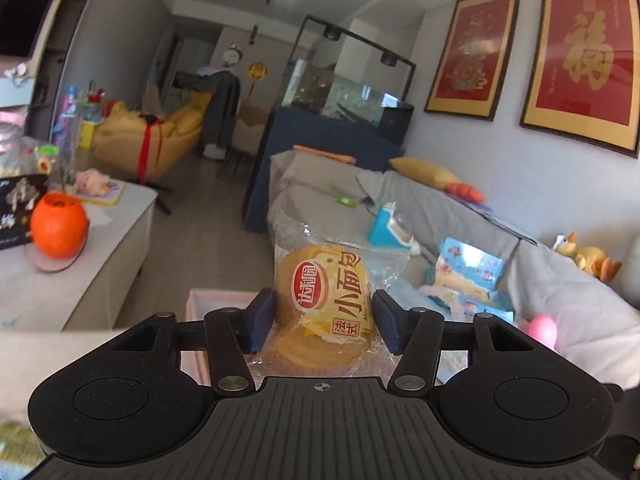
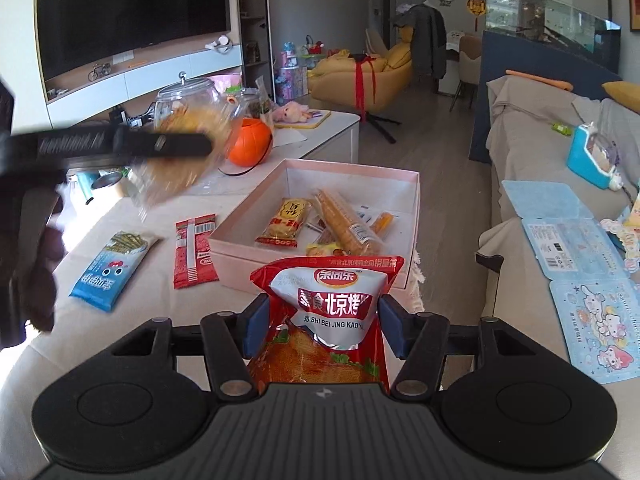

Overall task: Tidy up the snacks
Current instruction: 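Drop the bun bag and duck pouch into the pink box, opening both tools, then grasp the blue seaweed snack bag with the right tool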

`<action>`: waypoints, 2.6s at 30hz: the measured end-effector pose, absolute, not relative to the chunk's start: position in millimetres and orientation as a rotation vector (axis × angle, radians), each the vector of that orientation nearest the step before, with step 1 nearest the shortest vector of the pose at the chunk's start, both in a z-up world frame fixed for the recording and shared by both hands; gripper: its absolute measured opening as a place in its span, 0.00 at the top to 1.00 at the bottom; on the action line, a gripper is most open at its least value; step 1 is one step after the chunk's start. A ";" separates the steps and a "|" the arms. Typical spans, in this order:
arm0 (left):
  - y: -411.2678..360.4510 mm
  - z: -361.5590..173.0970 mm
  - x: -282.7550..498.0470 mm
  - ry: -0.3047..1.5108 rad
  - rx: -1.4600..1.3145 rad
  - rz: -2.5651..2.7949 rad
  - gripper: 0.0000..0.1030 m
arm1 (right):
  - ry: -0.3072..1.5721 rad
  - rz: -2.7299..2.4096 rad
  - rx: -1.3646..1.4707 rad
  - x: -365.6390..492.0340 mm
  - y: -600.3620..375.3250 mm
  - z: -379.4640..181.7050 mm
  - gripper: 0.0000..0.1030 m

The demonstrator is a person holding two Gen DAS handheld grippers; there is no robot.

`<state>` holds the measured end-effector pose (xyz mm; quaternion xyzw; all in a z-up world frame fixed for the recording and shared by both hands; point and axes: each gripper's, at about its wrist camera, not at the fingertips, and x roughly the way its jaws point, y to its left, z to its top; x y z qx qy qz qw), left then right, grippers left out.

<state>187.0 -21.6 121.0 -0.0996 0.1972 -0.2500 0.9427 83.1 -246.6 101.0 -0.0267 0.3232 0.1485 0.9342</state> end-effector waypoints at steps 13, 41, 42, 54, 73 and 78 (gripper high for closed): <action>44.9 101.1 201.5 0.506 -0.323 -0.305 0.46 | 0.565 0.236 -0.005 137.0 -250.3 143.4 0.41; 201.9 30.5 89.7 0.668 -0.342 -0.022 0.46 | 0.864 0.386 -0.307 237.7 21.2 25.6 0.56; 200.7 29.8 90.1 0.668 -0.339 -0.025 0.46 | 0.876 0.388 -0.299 237.4 18.5 22.0 0.57; 154.5 32.8 110.2 0.655 -0.219 -0.046 0.46 | 0.949 0.631 -0.275 125.6 -41.5 31.4 0.78; 224.0 60.6 66.1 0.595 -0.257 0.295 0.46 | 0.971 0.504 0.000 180.1 51.9 31.7 0.35; 231.9 53.1 64.7 0.614 -0.276 0.296 0.46 | 0.981 0.501 -0.068 184.6 91.6 20.1 0.22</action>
